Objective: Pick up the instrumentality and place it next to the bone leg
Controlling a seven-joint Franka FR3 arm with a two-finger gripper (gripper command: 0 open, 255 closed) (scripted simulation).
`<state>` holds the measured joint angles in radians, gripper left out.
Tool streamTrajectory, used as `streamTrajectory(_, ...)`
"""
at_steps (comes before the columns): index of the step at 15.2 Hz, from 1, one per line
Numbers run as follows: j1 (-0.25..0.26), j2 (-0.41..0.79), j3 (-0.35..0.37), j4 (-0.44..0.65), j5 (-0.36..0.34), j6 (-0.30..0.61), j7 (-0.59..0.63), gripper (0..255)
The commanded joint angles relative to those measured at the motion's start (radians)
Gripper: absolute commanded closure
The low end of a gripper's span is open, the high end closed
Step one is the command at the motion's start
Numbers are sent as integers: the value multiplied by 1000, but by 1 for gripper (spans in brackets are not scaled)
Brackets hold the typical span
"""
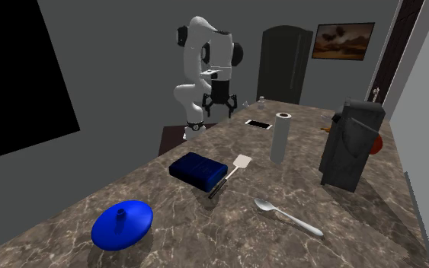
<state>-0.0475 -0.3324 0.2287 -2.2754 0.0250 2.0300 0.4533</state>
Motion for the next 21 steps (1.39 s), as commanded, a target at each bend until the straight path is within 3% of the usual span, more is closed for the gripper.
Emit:
streamTrajectory(1, -11, 76, 23, 38, -13, 32, 77, 0)
streamTrajectory(8, -27, 368, 65, 225, -102, 105, 338, 0)
streamTrajectory(16, 11, 694, 30, 513, -193, 110, 580, 0)
streamTrajectory(21, 14, 726, 23, 490, -205, 164, 588, 0)
